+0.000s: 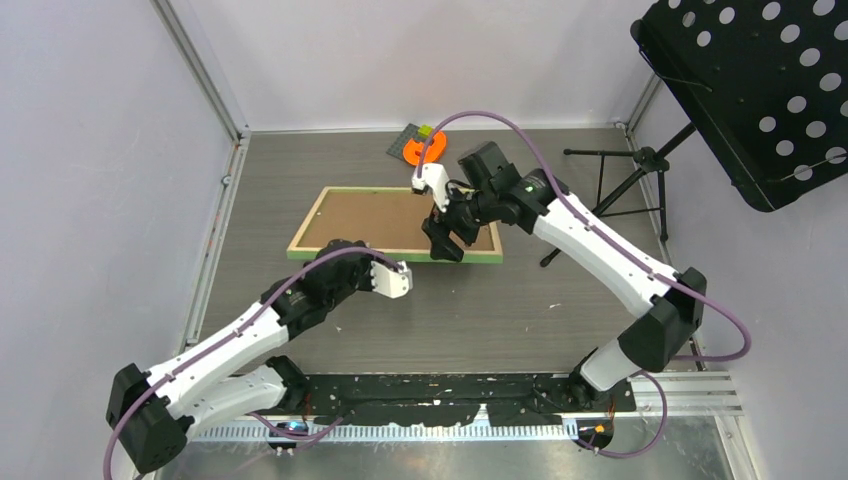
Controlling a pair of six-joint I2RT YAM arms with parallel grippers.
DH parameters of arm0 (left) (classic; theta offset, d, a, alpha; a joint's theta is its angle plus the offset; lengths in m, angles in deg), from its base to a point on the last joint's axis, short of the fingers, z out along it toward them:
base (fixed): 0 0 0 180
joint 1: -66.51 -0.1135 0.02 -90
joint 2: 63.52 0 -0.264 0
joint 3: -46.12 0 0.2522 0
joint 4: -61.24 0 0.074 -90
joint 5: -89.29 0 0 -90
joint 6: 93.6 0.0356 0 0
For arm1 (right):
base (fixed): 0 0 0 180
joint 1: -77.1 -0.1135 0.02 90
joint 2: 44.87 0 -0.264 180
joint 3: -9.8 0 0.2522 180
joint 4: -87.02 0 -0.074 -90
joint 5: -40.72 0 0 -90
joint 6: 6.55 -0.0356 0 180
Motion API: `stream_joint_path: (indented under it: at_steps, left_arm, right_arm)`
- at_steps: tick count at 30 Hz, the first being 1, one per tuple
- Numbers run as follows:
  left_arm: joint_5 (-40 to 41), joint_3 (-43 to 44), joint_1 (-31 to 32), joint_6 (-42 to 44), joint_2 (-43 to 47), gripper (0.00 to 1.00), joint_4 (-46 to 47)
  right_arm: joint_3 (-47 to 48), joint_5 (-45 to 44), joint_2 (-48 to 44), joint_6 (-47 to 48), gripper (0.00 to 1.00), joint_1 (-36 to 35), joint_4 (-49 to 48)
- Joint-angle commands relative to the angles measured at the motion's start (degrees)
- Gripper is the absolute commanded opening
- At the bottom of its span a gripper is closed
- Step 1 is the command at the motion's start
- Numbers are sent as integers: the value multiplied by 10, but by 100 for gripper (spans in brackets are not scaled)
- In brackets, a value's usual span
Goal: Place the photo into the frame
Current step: Turn over the photo frame at the center of the board.
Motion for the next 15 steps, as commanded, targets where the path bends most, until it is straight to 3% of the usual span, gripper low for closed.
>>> stream_joint_path:
  at_steps: [1,9,15]
  left_arm:
    - [-17,114,-5,-62,-16,0,-95]
    - [-46,221,-5,-55,-39,0,-220]
    - [-70,264,-5,-50,-33,0,-260]
  right_arm:
    - [47,-31,-55,28,77,-2,32]
    - [18,-95,-106,95,89,-18,22]
    - [-19,-161,-125,141,93,-37,-5]
